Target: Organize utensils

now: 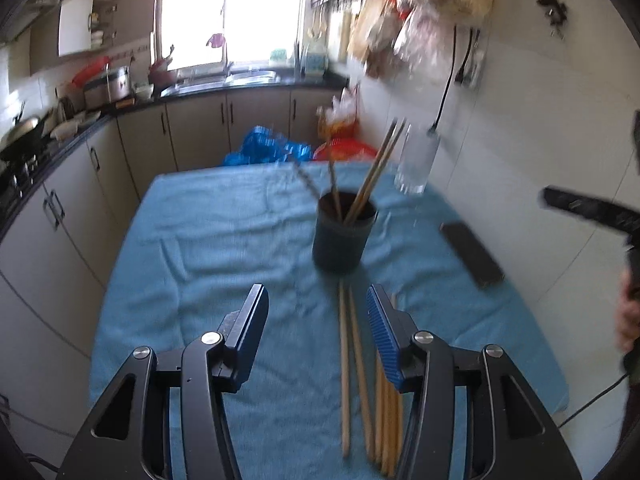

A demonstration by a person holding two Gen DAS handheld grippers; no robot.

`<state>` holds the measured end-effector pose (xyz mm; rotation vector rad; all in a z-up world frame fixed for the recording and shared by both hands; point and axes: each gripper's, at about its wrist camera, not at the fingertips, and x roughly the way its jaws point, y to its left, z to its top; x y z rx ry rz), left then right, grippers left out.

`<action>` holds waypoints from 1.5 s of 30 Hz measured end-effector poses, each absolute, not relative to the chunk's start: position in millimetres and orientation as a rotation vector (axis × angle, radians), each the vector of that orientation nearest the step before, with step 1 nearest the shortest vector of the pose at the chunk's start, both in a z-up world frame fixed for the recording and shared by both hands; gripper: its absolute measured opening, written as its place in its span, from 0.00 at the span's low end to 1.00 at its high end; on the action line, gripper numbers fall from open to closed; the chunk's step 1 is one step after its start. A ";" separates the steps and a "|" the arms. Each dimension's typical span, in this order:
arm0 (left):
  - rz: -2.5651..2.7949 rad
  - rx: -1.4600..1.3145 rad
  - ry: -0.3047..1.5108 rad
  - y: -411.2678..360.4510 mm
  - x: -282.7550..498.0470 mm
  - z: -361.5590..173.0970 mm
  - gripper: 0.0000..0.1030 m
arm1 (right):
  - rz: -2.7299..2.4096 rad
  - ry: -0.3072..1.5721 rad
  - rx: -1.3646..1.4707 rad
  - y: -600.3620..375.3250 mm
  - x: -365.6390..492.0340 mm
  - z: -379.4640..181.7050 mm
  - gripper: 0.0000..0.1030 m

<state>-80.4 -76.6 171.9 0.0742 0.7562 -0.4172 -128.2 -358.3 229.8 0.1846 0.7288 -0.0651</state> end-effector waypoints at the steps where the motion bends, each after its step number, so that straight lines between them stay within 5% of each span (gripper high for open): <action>1: -0.416 0.074 0.771 -76.9 -79.0 163.6 0.48 | -0.076 0.745 0.179 -362.9 -134.2 225.4 0.67; 8: -0.454 0.108 0.932 -89.1 -64.5 89.2 0.42 | 0.047 0.926 0.274 -358.4 -138.9 144.3 0.67; 12: -0.499 0.161 1.016 -106.0 -61.9 55.5 0.35 | 0.178 1.056 0.341 -326.5 -128.1 82.4 0.33; 16: -0.514 0.214 1.061 -120.9 -60.4 36.3 0.31 | 0.219 1.105 0.350 -299.9 -113.6 46.1 0.32; 24: -0.466 0.221 1.076 -128.0 -49.7 28.1 0.07 | 0.175 1.108 0.267 -273.8 -90.1 31.1 0.27; 31: -0.446 0.128 1.114 -111.9 -51.6 29.6 0.07 | 0.147 1.096 0.189 -257.9 -83.1 34.5 0.17; 45: -0.454 -0.008 1.156 -98.7 -52.6 29.3 0.07 | 0.138 1.111 0.192 -250.0 -92.1 34.2 0.14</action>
